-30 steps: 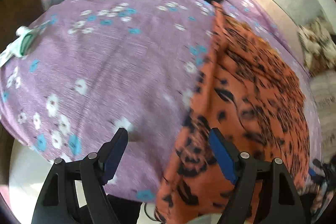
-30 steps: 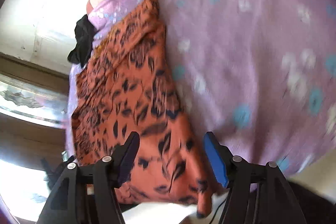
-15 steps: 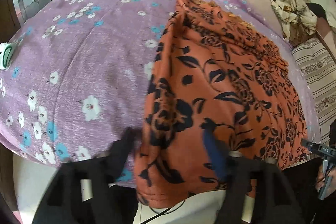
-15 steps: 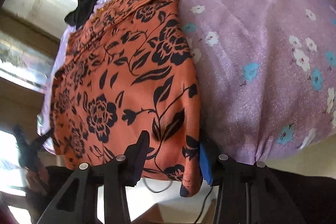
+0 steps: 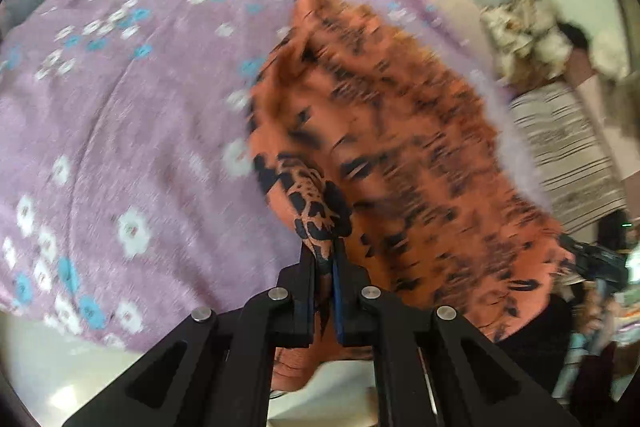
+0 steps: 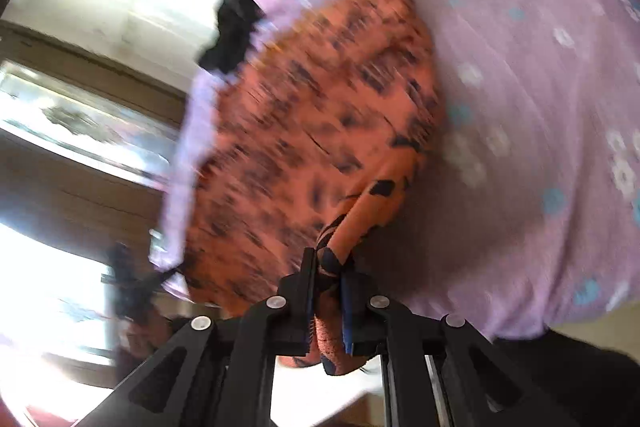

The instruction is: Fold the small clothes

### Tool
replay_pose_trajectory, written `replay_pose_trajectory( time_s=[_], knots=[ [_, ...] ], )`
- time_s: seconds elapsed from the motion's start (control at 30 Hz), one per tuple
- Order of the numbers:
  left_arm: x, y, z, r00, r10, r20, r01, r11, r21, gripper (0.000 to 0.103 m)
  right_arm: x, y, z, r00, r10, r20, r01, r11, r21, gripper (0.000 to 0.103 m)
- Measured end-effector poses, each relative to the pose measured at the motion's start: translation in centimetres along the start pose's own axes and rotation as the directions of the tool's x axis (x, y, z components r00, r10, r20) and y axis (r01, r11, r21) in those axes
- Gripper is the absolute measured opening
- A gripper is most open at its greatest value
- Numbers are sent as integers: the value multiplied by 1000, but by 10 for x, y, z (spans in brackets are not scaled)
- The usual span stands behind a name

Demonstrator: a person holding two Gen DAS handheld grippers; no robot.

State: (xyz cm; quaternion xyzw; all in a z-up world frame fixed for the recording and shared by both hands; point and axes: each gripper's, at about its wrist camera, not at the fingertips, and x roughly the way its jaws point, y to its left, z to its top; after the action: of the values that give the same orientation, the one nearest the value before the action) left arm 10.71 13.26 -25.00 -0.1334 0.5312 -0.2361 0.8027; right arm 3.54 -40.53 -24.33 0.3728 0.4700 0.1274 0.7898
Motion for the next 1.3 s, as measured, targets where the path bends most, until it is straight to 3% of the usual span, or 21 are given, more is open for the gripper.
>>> replay_pose_trajectory(
  time_s=[0.07, 0.13, 0.3, 0.5, 0.57, 0.63, 0.73, 0.8, 0.87, 0.9, 0.93, 0.97, 1.03, 1.07, 1.1, 1.13, 1.2, 1.3],
  knots=[
    [-8, -6, 22, 999, -43, 23, 43, 999, 6, 7, -13, 3, 27, 994, 76, 81, -78, 997, 19, 9],
    [-14, -12, 51, 997, -67, 45, 66, 998, 17, 7, -15, 5, 52, 985, 97, 142, -104, 993, 47, 9],
    [-5, -24, 144, 991, -50, 121, 48, 999, 24, 7, -2, -8, 132, 958, 65, 280, -100, 989, 113, 9],
    [48, -11, 235, 990, -6, 142, 16, 998, -69, 7, 18, -39, 207, 922, 32, 386, -129, 965, 227, 9],
    [72, -3, 269, 988, 16, 155, -2, 996, -90, 7, 35, -54, 240, 898, -9, 440, -126, 953, 277, 9],
    [100, 12, 292, 992, 53, 117, -36, 988, -149, 8, 54, -74, 263, 874, -64, 482, -132, 923, 362, 13],
    [140, 39, 293, 994, 110, 19, -102, 964, -246, 10, 77, -109, 279, 879, -64, 473, -196, 856, 479, 18],
    [143, 45, 282, 993, 110, 41, -94, 955, -282, 12, 84, -113, 276, 877, -66, 477, -197, 854, 481, 19],
    [124, 45, 271, 987, 85, 135, -40, 952, -302, 22, 90, -97, 269, 897, -65, 437, -122, 914, 388, 20],
    [104, 43, 264, 971, 100, 219, -26, 948, -317, 41, 93, -88, 267, 910, -71, 408, -84, 933, 349, 20],
    [86, 40, 256, 947, 119, 298, -16, 945, -327, 67, 98, -73, 264, 925, -87, 371, -31, 953, 300, 20],
    [68, 36, 247, 919, 138, 370, -6, 942, -336, 76, 104, -55, 262, 935, -96, 341, 10, 970, 245, 20],
    [28, 22, 223, 844, 180, 505, 13, 935, -353, 83, 118, -19, 252, 956, -92, 277, 61, 991, 116, 21],
    [16, 15, 213, 827, 197, 526, 7, 933, -360, 84, 132, 4, 244, 971, -99, 220, 94, 995, 32, 21],
    [8, 5, 202, 827, 232, 513, -27, 926, -375, 88, 141, 20, 234, 978, -104, 180, 110, 994, -22, 21],
    [7, -3, 194, 838, 261, 479, -68, 921, -382, 89, 160, 42, 221, 988, -108, 114, 120, 988, -102, 21],
    [20, -17, 177, 875, 290, 387, -154, 925, -347, 89, 197, 73, 199, 993, -115, -11, 110, 971, -213, 21],
    [52, -21, 164, 902, 315, 297, -230, 930, -287, 89, 253, 113, 166, 974, -168, -150, 109, 935, -338, 21]
  ],
)
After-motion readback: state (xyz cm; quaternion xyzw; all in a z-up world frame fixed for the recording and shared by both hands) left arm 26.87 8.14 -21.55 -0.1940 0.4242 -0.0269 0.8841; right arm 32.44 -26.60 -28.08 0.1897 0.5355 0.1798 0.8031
